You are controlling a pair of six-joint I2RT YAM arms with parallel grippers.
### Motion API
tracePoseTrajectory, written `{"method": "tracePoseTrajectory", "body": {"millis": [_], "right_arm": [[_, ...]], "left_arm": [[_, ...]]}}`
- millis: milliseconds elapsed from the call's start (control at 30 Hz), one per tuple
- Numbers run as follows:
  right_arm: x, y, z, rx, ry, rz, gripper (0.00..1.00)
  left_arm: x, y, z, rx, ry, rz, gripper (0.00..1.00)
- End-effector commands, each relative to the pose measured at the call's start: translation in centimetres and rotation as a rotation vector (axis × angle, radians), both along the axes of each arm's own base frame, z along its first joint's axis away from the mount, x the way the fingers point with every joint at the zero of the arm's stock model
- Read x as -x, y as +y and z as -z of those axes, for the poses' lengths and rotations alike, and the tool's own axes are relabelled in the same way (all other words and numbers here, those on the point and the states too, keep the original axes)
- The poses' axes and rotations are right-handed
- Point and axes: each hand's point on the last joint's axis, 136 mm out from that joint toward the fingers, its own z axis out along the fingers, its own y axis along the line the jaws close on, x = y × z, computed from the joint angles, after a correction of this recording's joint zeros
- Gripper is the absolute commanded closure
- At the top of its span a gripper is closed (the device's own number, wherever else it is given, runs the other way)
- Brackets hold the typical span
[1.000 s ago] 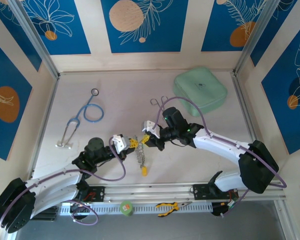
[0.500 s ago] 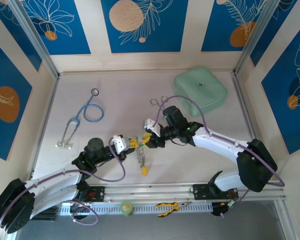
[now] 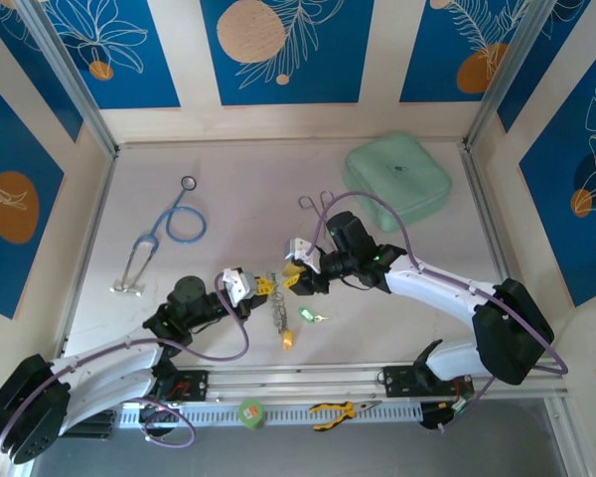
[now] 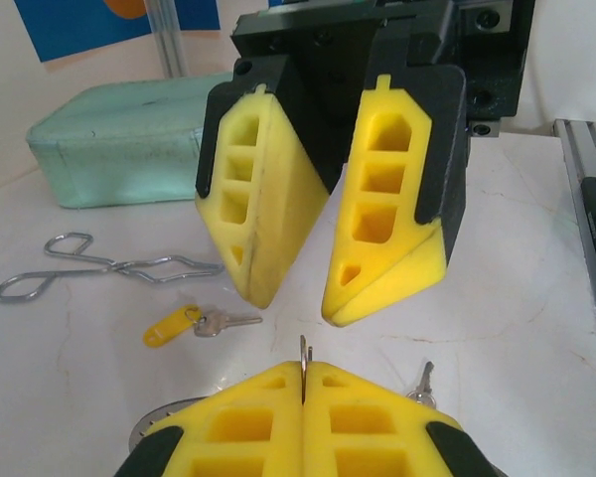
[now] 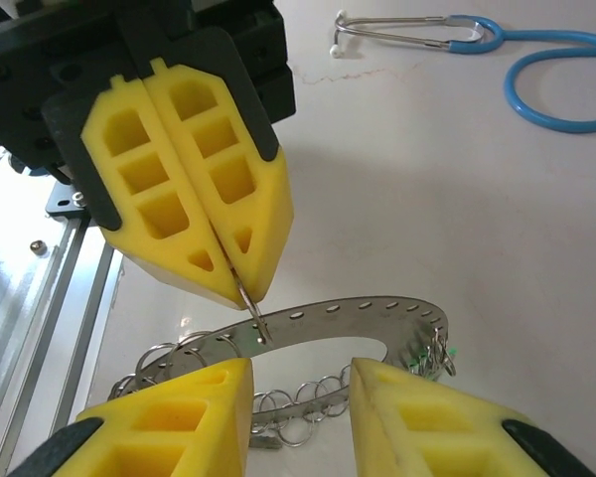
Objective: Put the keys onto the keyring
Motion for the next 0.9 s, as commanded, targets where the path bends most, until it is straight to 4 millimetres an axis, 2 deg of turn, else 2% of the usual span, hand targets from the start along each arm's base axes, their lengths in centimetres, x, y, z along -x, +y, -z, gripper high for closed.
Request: {"method": "tracePoseTrajectory", "body": {"millis": [0,367,467,600,733,800,867], "right_arm": [[1.1,0.6,-1.1,-0.058,-0.034,-0.079,0.69],[0.9,1.7,-0.3,-0.038,-0.048,-0.113,0.77],[0.9,2.0,-0.6,-0.052,-0.049,-0.122,0.82],[0.9,2.1,-0.8,-0.066,-0.046,-0.129,1.00],[1.1,1.7,-1.0,-0.051,-0.048,-0.132,1.00],[1.1,1.4,-1.1,-0.032,-0.058,-0.131,1.00],[1.2,1.1,-1.4,-0.018,-0.068,-0.131,1.00]], "left_arm": [[0.2,-0.2,-1.9,0.077,-0.024,0.000,1.00],[0.2,-0.4,-2.1,0.093,-0.032,0.011,1.00],[0.2,-0.4,-2.2,0.096,-0.035,0.012,1.00],[0.1,-0.4,-2.1,0.096,-0.035,0.007,1.00],[-0.4,-0.1,-1.8,0.080,-0.029,-0.026,1.00],[-0.5,0.0,-1.3,0.049,-0.020,-0.033,0.78],[-0.3,-0.1,-1.2,0.018,-0.011,-0.021,0.72]]}}
